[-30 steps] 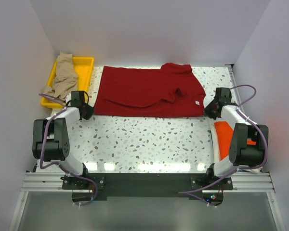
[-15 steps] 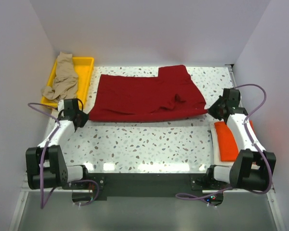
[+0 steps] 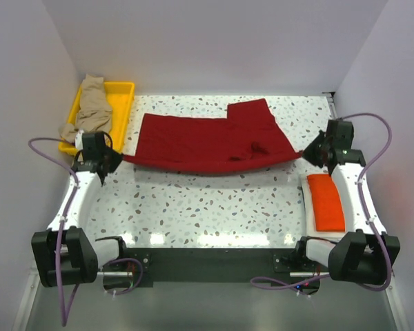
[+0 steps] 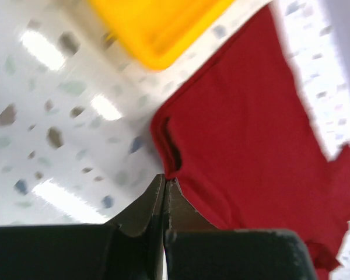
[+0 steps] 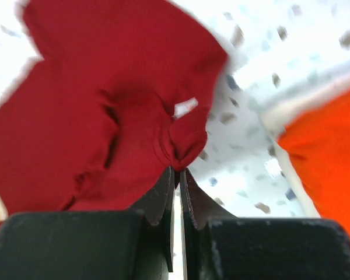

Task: Fold and stack the t-shirts
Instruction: Fold the tshirt

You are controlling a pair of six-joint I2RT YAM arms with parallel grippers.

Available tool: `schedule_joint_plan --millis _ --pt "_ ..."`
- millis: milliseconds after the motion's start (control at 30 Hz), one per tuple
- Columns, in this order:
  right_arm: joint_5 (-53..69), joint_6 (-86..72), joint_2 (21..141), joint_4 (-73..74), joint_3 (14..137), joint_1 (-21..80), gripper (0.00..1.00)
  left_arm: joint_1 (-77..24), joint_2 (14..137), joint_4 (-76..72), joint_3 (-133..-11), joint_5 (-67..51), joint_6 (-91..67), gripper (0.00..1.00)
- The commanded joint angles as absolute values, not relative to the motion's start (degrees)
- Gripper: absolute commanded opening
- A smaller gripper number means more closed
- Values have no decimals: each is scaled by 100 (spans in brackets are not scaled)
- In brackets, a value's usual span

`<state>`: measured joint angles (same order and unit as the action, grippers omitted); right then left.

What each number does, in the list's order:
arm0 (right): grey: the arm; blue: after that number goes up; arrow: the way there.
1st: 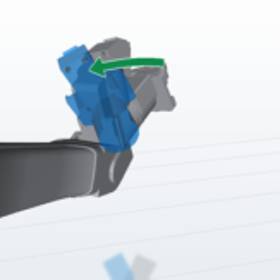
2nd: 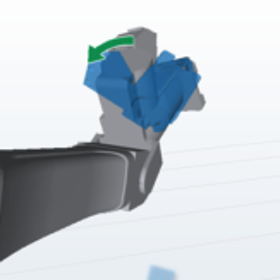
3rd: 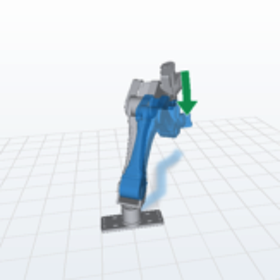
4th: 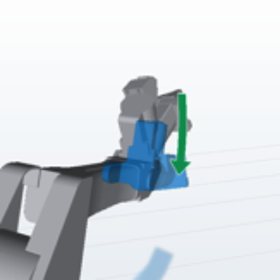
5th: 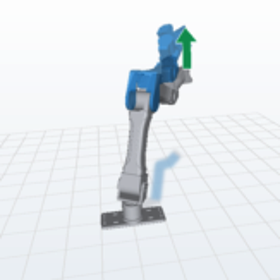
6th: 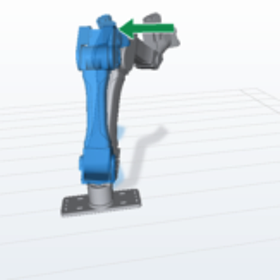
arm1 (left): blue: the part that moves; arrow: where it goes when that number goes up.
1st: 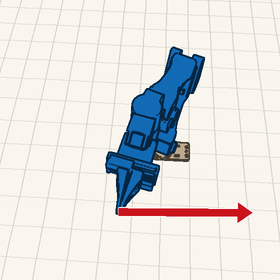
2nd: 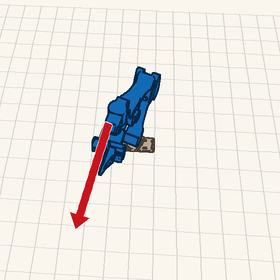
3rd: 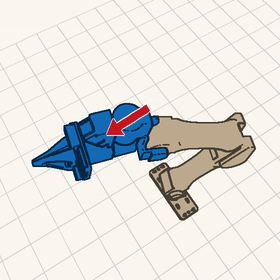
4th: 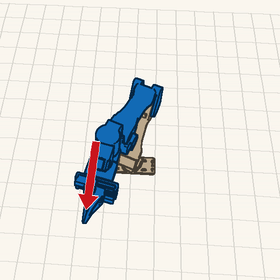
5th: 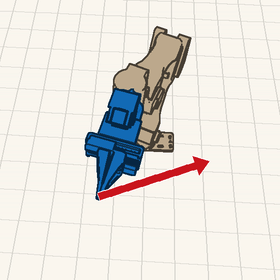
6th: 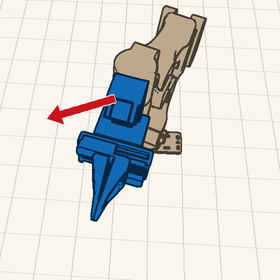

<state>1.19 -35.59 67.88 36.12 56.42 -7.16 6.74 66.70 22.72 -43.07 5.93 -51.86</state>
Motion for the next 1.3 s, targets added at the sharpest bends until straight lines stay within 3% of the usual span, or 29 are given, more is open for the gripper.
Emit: schedule_joint_plan --millis 0,267,667,933,1067,1167,1267 --pt "193 -3524 6820 3848 7035 -756 0 747 6714 2468 -5769 563 -4975 0" --pt "351 -3455 6794 4832 9068 -782 0 791 6320 3294 -7285 492 -4887 0" --pt "255 -3199 6556 5686 10282 -826 0 896 6002 4034 -8665 466 -4799 0" --pt "658 -3568 7540 4950 10802 -853 0 932 7170 3367 -9114 159 -5010 0" --pt "1089 -3954 8102 3468 10784 -861 0 940 8031 2805 -9588 26 -5089 0" --pt "1362 -4235 8708 2676 11160 -861 0 949 8848 2410 -10237 -315 -5159 0" --pt "1424 -4412 9315 2269 11844 -853 0 940 9936 2408 -11648 -430 -5221 0"
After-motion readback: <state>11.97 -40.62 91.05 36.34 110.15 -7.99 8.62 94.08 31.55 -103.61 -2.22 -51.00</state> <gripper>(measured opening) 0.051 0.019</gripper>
